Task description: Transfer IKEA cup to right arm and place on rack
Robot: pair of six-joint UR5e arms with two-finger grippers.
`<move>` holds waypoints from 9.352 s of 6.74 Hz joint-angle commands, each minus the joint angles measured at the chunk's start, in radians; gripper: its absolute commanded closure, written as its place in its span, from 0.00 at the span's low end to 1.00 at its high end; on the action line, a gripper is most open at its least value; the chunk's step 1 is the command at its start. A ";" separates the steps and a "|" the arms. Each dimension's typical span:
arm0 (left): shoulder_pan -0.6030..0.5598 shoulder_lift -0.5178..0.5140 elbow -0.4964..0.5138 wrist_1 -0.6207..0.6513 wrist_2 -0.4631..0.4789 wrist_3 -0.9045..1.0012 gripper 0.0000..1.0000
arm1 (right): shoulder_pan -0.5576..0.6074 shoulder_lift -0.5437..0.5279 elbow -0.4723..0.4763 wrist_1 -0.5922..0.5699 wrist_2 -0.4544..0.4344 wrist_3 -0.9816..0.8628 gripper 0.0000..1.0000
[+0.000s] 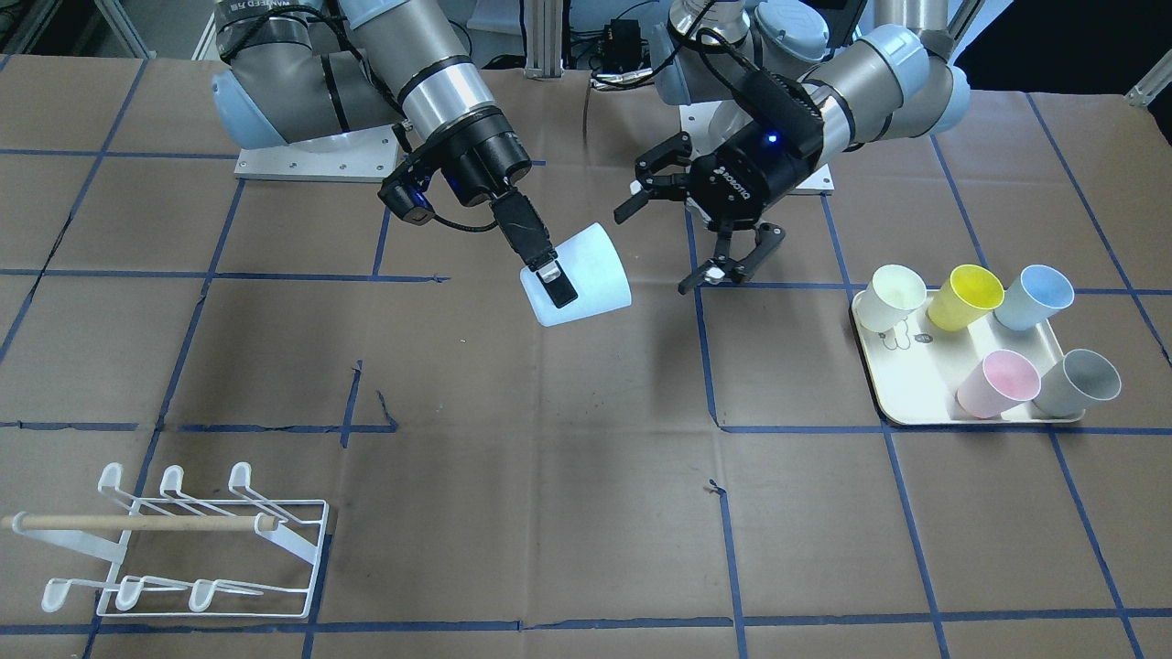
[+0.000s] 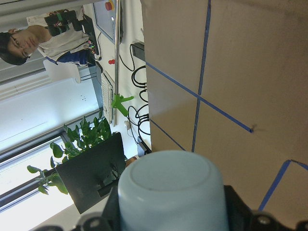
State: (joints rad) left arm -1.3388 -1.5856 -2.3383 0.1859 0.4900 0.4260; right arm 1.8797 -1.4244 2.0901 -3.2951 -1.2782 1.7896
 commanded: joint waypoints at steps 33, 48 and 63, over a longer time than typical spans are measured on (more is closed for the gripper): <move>0.395 0.193 0.012 -1.182 1.089 0.217 0.04 | -0.343 0.294 -0.283 -0.155 -0.395 -1.655 0.00; 0.360 0.125 0.272 -1.352 1.095 0.211 1.00 | -0.146 -0.056 0.047 -0.270 -0.145 -0.168 0.00; -0.080 -0.140 0.334 -0.421 -0.009 0.178 0.98 | -0.146 -0.050 0.042 -0.175 -0.009 -0.056 0.00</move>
State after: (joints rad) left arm -1.4091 -1.7345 -1.8840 -0.4410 0.5592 0.6095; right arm 1.7334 -1.4731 2.1333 -3.4870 -1.3197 1.6913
